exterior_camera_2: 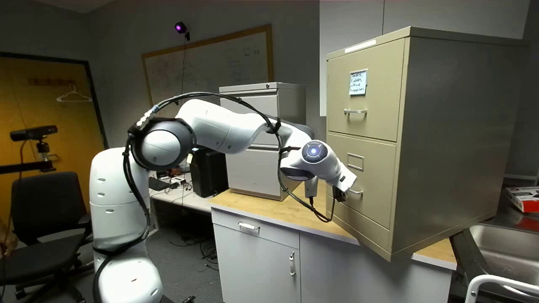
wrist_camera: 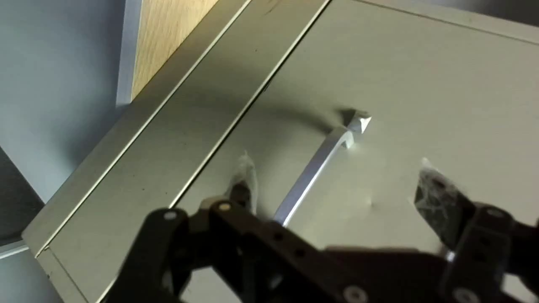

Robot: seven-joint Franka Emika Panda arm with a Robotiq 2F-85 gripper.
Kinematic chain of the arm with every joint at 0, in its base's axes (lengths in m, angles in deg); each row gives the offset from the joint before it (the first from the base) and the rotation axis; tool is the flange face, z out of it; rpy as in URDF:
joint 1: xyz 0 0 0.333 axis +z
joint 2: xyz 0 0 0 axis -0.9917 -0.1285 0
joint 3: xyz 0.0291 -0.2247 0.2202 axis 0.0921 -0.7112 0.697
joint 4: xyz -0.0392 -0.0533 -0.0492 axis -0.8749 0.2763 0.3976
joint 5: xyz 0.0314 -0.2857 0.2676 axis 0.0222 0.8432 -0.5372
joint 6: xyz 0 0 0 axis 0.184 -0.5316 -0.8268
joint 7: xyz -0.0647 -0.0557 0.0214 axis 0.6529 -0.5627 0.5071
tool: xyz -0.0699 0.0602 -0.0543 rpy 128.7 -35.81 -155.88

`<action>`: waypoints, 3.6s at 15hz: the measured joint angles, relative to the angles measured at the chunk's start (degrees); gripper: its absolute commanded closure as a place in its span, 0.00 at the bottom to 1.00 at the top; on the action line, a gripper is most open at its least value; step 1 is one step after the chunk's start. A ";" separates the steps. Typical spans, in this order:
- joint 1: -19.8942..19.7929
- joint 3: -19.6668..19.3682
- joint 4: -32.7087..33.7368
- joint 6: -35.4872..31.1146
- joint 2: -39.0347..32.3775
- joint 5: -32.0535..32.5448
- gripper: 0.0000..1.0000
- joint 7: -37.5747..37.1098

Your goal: Open the bottom drawer of the cabinet at the right

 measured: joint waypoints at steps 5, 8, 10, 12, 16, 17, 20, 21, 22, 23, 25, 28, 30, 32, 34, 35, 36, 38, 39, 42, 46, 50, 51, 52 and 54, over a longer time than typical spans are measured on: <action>-2.53 -0.15 6.86 0.85 -6.06 -3.12 0.00 1.36; -3.68 -0.14 10.85 3.41 -9.28 -3.26 0.00 1.37; -4.12 -0.14 13.20 4.94 -11.32 -3.31 0.00 1.37; -4.33 -0.09 14.25 6.94 -12.71 -3.34 0.00 1.86; -5.66 2.42 14.96 8.73 -13.36 -4.54 0.25 2.25; -5.74 2.85 14.89 9.16 -13.41 -4.98 0.30 2.45; -5.76 3.97 14.30 9.50 -15.04 -5.56 0.53 2.89; -5.77 4.05 14.29 9.45 -14.95 -5.92 0.60 3.61; -5.78 4.10 14.23 9.48 -14.74 -6.00 0.66 3.97; -5.77 4.17 14.15 9.52 -14.54 -6.02 0.74 4.24; -5.75 4.42 13.86 9.53 -14.09 -6.12 0.88 4.35; -5.59 4.78 13.35 9.31 -13.33 -6.47 0.97 4.21; -5.33 4.88 12.96 8.57 -12.86 -6.43 0.95 4.19; -4.78 4.91 12.08 6.68 -12.29 -6.24 0.94 4.21; -3.94 4.94 10.95 3.87 -11.68 -6.25 0.69 4.37; -3.52 4.98 10.45 2.38 -11.43 -6.29 0.69 4.41; -3.20 5.07 9.97 1.00 -11.21 -6.54 0.69 4.68; -2.80 5.32 8.66 -1.61 -10.56 -8.20 0.57 6.31; -2.78 5.43 7.81 -2.82 -10.14 -9.85 0.50 7.67; -3.19 5.44 4.81 -6.57 -8.78 -17.87 0.25 13.21; -5.42 5.01 1.59 -8.51 -9.04 -33.64 0.00 23.70; -7.35 4.08 1.86 -5.09 -9.08 -47.44 0.00 33.75; -7.53 3.83 1.87 -3.90 -9.06 -49.39 0.00 35.28; -7.65 3.64 1.86 -2.85 -9.05 -50.95 0.00 36.51; -7.74 3.48 1.72 -1.32 -9.05 -53.36 0.00 38.38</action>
